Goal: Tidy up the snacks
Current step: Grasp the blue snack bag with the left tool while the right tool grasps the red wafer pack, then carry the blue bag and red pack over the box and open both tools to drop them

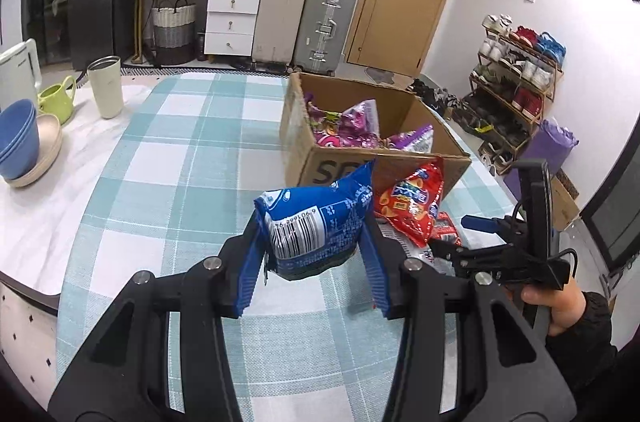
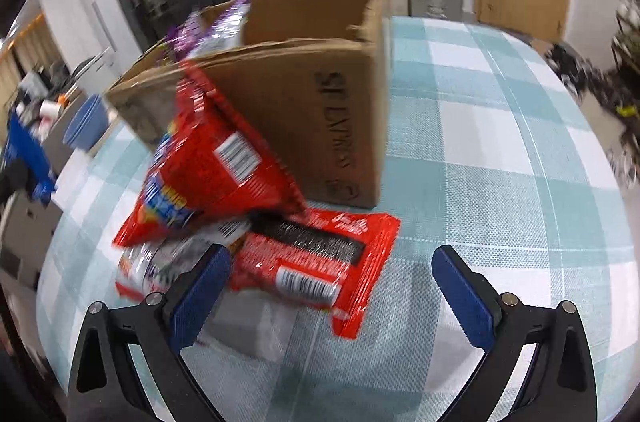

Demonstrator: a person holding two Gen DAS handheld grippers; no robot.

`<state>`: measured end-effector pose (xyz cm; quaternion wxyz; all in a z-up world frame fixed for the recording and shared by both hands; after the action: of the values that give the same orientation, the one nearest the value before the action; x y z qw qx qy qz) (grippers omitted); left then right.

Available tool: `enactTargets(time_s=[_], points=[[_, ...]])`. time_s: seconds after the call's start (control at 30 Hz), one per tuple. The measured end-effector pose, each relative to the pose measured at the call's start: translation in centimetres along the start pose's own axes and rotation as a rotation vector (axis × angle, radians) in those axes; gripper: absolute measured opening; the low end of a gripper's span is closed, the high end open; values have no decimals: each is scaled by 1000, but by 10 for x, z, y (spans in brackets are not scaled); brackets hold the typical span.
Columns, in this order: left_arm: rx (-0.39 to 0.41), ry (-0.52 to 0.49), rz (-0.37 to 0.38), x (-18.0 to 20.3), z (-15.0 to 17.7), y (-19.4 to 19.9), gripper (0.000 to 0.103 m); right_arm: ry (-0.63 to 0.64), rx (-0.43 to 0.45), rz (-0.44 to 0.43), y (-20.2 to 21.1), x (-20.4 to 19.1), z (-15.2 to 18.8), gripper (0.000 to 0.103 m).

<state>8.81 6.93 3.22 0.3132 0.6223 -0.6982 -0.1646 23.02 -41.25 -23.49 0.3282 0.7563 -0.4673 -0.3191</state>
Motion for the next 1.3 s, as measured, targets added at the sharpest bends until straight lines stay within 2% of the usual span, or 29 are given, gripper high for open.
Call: enactTargets(time_s=[0.07,0.33,0.5,0.6,0.67,0.7,0.77,0.83,0.87,0.93,1.17,1.3], points=[[3,15,-1,-5,-1,1,43,-19,-19,-13,-3,1,-3,102],[5,44,-10,-16,-4,1,43,45,-35,31,-12,-2,-5,102],[-3,48,-5,-18,-3,-3,43,27,-24,38,-7,14,-3,102],[-13,54,-2,-20,-3,-8,43,61,-17,57,-7,10,-3,101],[-20,57,-6,-21,-2,-11,43,81,-18,56,-7,2,1,84],[-22,59,-7,-22,-2,-13,43,94,-13,62,-7,-1,3,83],[-23,58,-9,-22,-1,-14,43,105,-10,59,-6,-2,4,71],[-23,59,-11,-22,-1,-14,43,119,-9,49,-4,-5,6,66],[-22,58,-11,-22,-1,-14,43,121,-5,42,-3,-6,7,59],[-24,54,-8,-22,0,-15,43,120,-1,34,1,-5,10,53],[-37,33,2,-13,3,-22,43,109,28,19,18,4,26,51],[-44,15,9,-5,5,-27,43,83,74,7,39,11,34,51]])
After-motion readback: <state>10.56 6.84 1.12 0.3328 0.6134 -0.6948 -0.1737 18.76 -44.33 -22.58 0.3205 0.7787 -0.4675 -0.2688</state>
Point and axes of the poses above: each gripper's, at about its wrist camera, not at the fingertips, and y roughly against the way its jaws point, x to its right, z to its underside, the point moved 2 cm from there along -y, roughly the way its jaws point
